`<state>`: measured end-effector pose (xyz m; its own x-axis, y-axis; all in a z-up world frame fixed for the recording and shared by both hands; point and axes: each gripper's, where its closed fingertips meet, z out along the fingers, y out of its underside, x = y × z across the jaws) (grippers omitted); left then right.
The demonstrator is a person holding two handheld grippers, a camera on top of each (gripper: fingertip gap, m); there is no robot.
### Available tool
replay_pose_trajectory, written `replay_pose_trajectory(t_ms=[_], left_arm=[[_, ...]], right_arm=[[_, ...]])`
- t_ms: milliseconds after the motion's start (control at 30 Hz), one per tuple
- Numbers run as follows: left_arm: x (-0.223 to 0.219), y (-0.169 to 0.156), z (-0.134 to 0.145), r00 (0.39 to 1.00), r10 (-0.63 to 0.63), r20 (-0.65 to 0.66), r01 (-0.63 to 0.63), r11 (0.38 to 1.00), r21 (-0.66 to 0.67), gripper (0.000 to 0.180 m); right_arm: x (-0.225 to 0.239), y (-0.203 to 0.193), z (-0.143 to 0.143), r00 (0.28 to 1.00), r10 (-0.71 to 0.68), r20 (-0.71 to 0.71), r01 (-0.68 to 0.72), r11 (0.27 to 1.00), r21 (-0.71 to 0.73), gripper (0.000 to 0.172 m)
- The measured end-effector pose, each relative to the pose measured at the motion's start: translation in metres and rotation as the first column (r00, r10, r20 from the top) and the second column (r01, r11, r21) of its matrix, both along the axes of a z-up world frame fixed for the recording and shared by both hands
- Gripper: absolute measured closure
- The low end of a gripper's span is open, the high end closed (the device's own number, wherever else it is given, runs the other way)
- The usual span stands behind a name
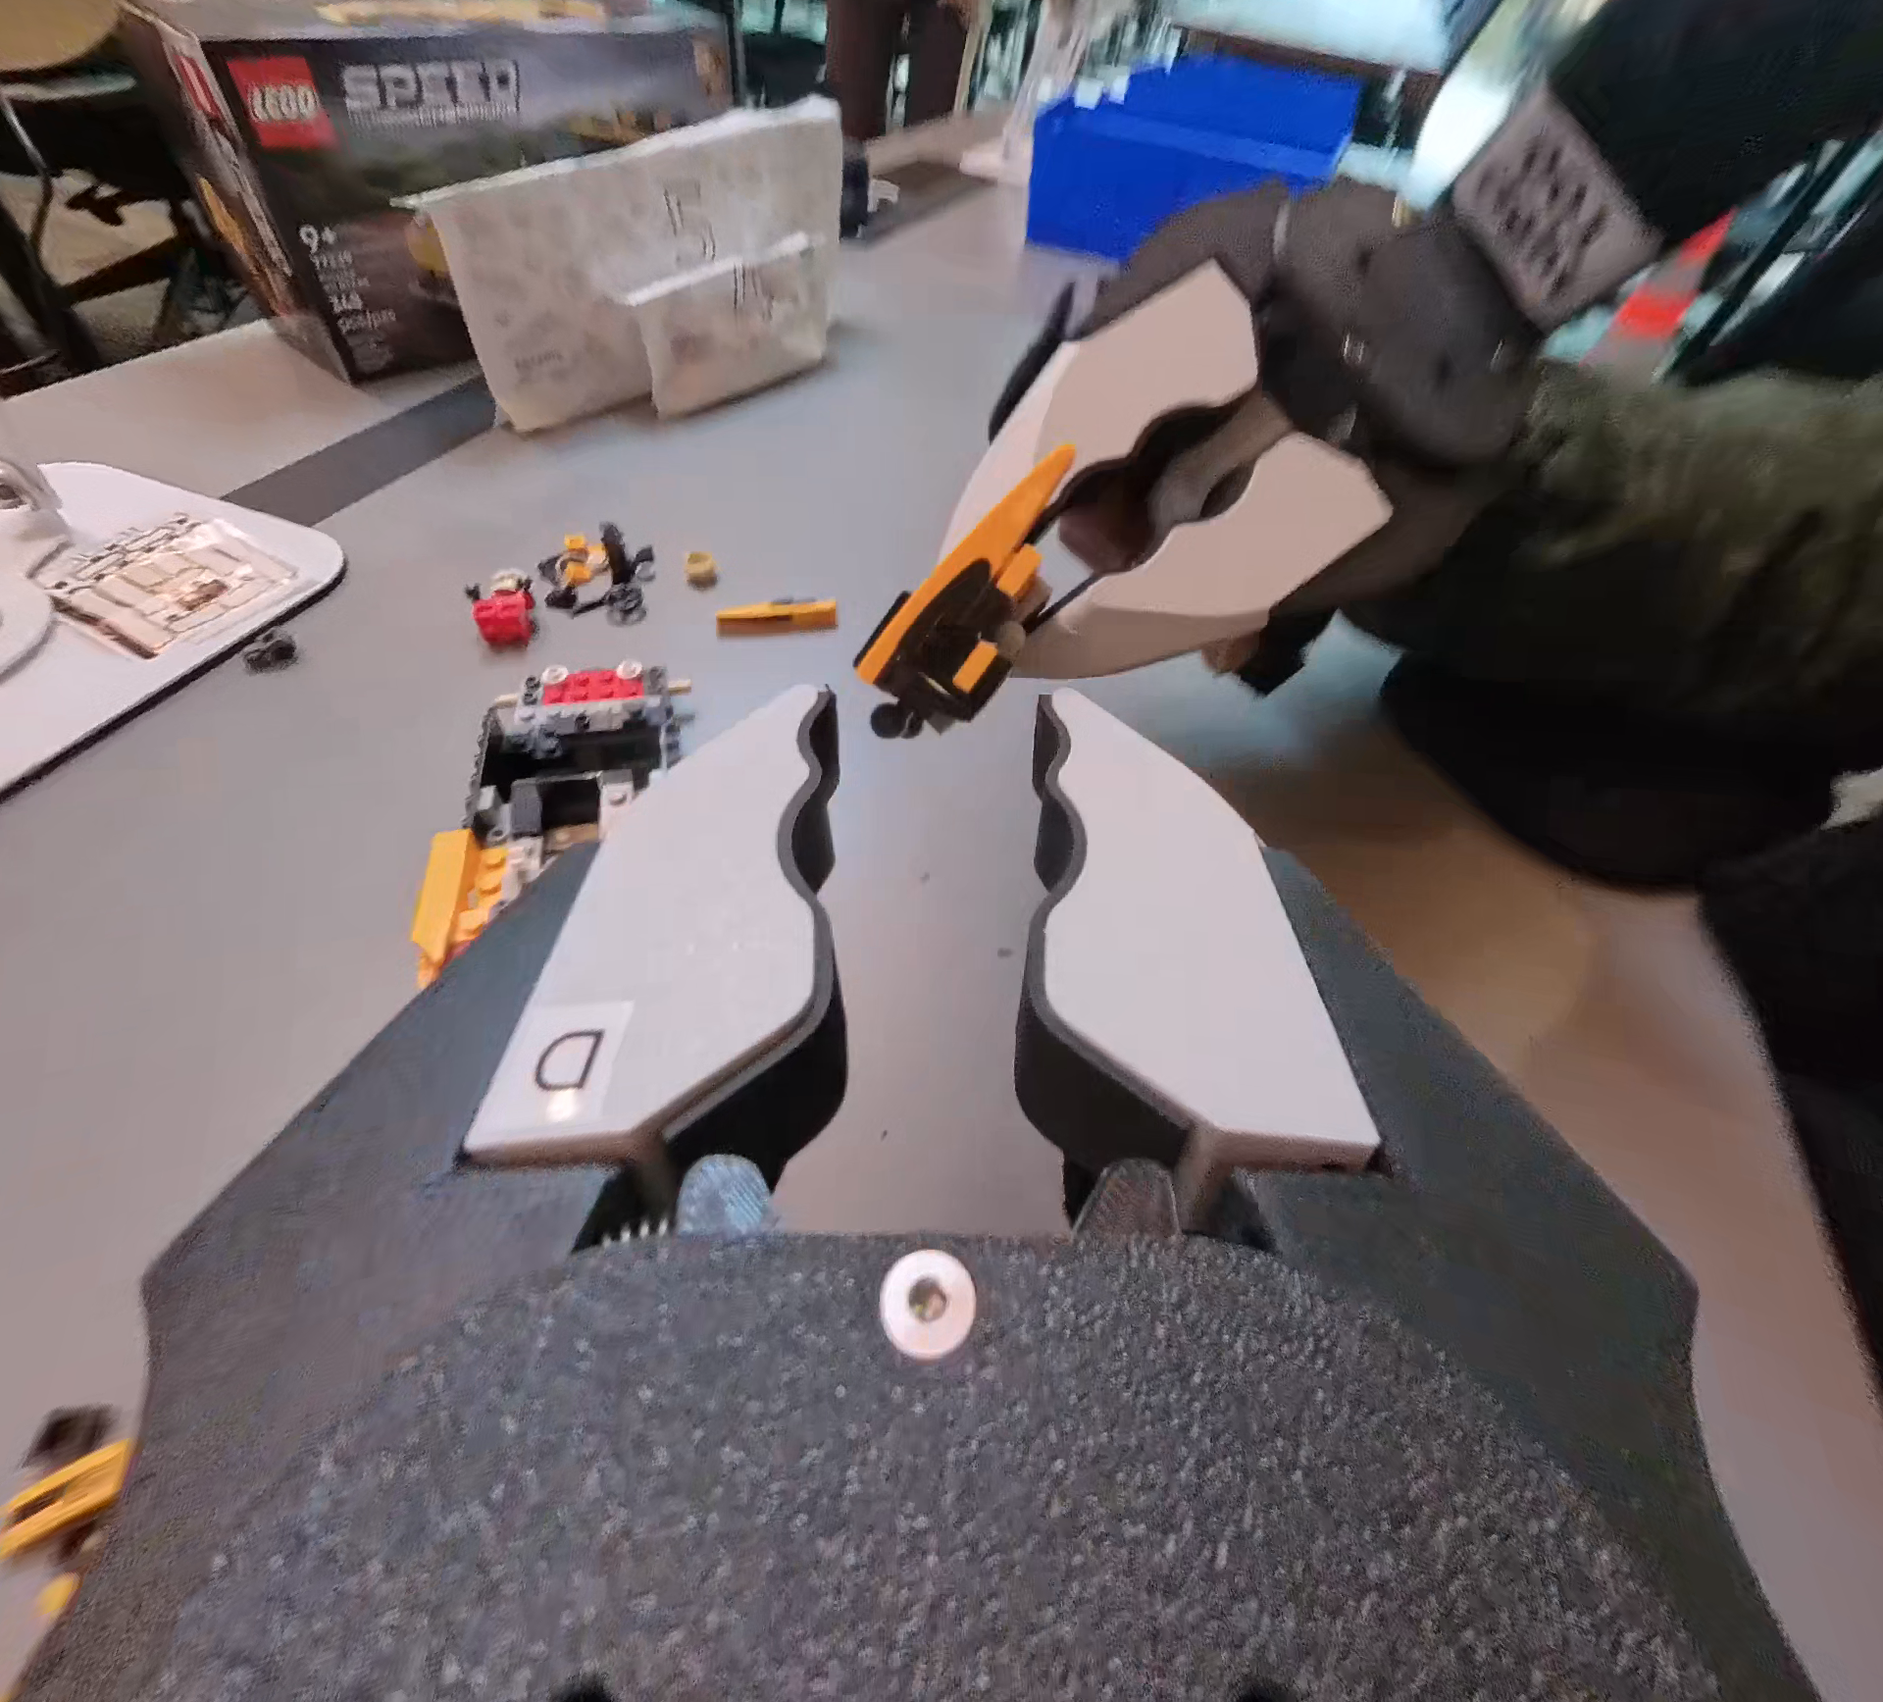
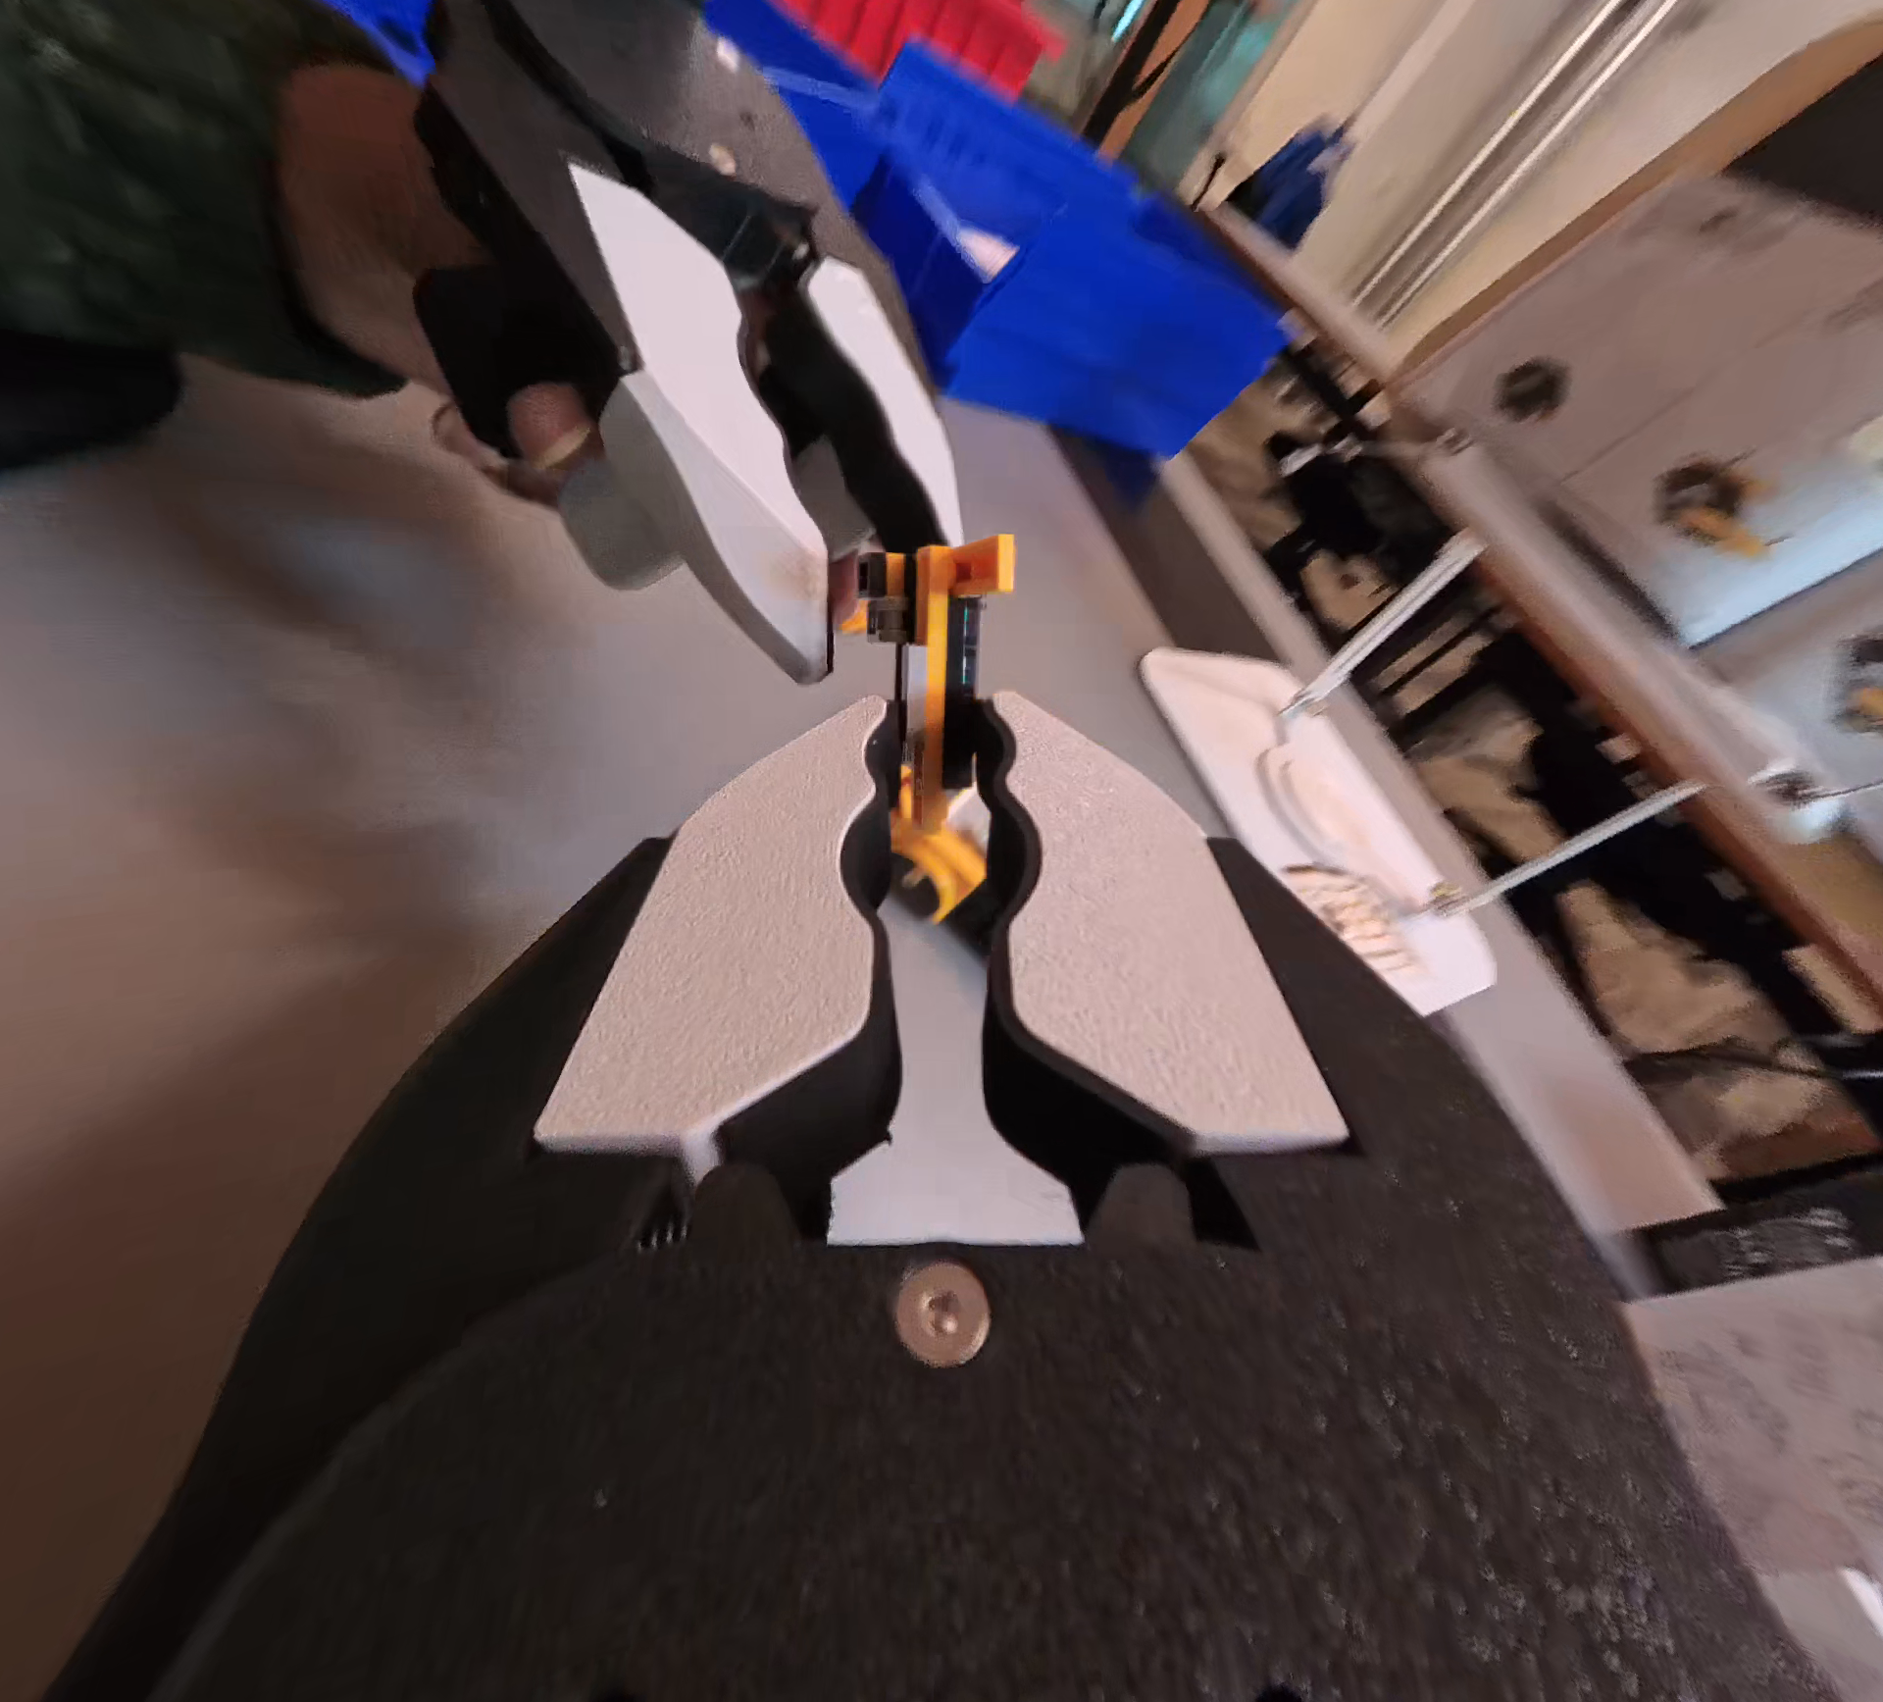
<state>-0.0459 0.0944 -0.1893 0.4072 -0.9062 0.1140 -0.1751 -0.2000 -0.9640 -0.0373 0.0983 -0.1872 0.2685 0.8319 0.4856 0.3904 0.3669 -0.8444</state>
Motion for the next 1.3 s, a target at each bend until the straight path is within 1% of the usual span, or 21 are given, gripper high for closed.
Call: replay_pose_trajectory(t_ms=[100, 167, 233, 367, 500, 567, 633, 767, 833, 1000, 1100, 1300], left_arm=[[0.000, -0.004, 0.018, 0.988, -0.022, 0.151, 0.031, 0.998, -0.055, 0.146], [-0.001, -0.005, 0.027, 0.982, -0.017, 0.190, 0.023, 0.999, -0.027, 0.147], [-0.001, -0.004, 0.032, 0.981, 0.001, 0.192, -0.004, 1.000, 0.013, 0.151], [0.000, -0.008, 0.038, 0.979, 0.006, 0.202, -0.021, 0.997, 0.072, 0.151], [-0.001, -0.009, 0.039, 0.985, 0.012, 0.173, -0.034, 0.992, 0.121, 0.151], [-0.001, -0.008, 0.037, 0.988, 0.017, 0.151, -0.037, 0.990, 0.133, 0.151], [-0.001, -0.008, 0.036, 0.992, 0.023, 0.123, -0.043, 0.986, 0.162, 0.151], [-0.007, 0.000, 0.026, 0.995, 0.097, -0.017, -0.088, 0.954, 0.286, 0.151], [-0.009, 0.004, 0.020, 0.989, 0.128, -0.076, -0.097, 0.941, 0.324, 0.151], [-0.005, 0.005, 0.005, 0.977, 0.136, -0.166, -0.069, 0.932, 0.357, 0.151], [-0.004, 0.005, 0.001, 0.971, 0.136, -0.198, -0.056, 0.928, 0.368, 0.151], [-0.004, 0.003, -0.002, 0.970, 0.118, -0.211, -0.035, 0.931, 0.362, 0.151]], right_arm=[[0.001, 0.002, 0.013, 0.997, -0.055, -0.048, 0.062, 0.986, 0.153, 0.158], [0.000, 0.001, 0.018, 0.995, -0.072, -0.065, 0.084, 0.972, 0.219, 0.158], [-0.002, -0.003, 0.021, 0.995, -0.077, -0.068, 0.093, 0.957, 0.276, 0.158], [-0.006, -0.009, 0.027, 0.992, -0.108, -0.063, 0.125, 0.904, 0.408, 0.159], [-0.006, -0.009, 0.029, 0.990, -0.126, -0.056, 0.138, 0.871, 0.471, 0.158], [-0.006, -0.008, 0.027, 0.991, -0.126, -0.051, 0.135, 0.874, 0.467, 0.158], [-0.006, -0.008, 0.025, 0.992, -0.118, -0.049, 0.128, 0.895, 0.426, 0.159], [-0.006, -0.010, 0.019, 0.998, -0.055, -0.033, 0.062, 0.962, 0.265, 0.158], [-0.005, -0.011, 0.019, 0.999, -0.024, -0.038, 0.032, 0.979, 0.200, 0.158], [-0.006, -0.015, 0.015, 1.000, -0.007, 0.011, 0.005, 0.976, 0.218, 0.159], [-0.008, -0.017, 0.008, 0.998, -0.002, 0.056, -0.012, 0.971, 0.240, 0.164], [-0.009, -0.019, 0.005, 0.998, 0.017, 0.058, -0.029, 0.978, 0.205, 0.164]])
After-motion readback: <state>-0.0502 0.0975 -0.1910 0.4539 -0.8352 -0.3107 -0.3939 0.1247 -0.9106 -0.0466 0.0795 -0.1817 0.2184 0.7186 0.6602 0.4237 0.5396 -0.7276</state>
